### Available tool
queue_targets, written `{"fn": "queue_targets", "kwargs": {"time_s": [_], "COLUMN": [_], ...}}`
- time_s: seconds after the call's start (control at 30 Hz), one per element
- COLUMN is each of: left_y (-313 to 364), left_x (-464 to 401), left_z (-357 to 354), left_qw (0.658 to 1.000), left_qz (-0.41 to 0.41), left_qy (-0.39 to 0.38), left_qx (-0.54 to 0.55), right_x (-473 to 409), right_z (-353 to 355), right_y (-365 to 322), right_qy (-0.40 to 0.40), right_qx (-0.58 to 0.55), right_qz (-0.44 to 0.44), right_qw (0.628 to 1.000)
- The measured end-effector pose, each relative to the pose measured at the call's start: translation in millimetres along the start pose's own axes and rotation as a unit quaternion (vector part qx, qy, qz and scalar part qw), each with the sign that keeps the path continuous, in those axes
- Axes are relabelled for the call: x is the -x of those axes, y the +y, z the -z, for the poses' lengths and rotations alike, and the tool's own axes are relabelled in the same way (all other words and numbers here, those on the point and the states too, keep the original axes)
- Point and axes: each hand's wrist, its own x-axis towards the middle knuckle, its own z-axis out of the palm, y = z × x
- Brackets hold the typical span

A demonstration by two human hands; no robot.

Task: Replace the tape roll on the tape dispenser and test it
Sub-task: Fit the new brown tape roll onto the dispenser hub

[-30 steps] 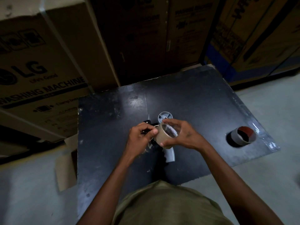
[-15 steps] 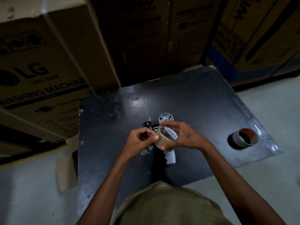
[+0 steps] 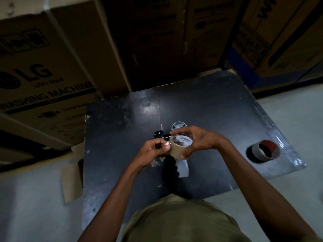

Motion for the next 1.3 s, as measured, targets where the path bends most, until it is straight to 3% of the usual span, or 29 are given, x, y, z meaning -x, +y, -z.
{"fn": "queue_targets", "kwargs": {"time_s": [0.17, 0.3, 0.5, 0.7, 0.83, 1.3], "left_y": [4.9, 3.8, 12.2, 17.1, 15.5, 3.1], "left_x": [-19.9, -36.0, -63.3, -83.2, -91.8, -97.3], "left_z": [3.4, 13.0, 19.2, 17.7, 7.9, 1.4], "left_qw": [0.997, 0.986, 0.966, 0.934, 0.918, 0.882], "left_qz": [0.016, -0.002, -0.039, -0.022, 0.011, -0.003], "left_qy": [0.068, 0.151, 0.205, 0.124, 0.072, 0.083], "left_qx": [-0.036, -0.064, -0.150, -0.335, -0.389, -0.464], "right_x": [-21.0, -37.3, -57.9, -72.9, -77.5, -71.7], "right_z": [15.7, 24.1, 28.1, 25.0, 21.1, 12.0], "right_y": [5.7, 17.8, 25.6, 29.0, 39.0, 51.5], "right_qy": [0.094, 0.160, 0.148, 0.109, 0.104, 0.125], "right_qx": [0.145, 0.173, 0.201, 0.205, 0.231, 0.209], "right_qz": [0.008, 0.052, 0.066, 0.070, 0.077, 0.081], "right_qw": [0.985, 0.970, 0.966, 0.970, 0.964, 0.966]}}
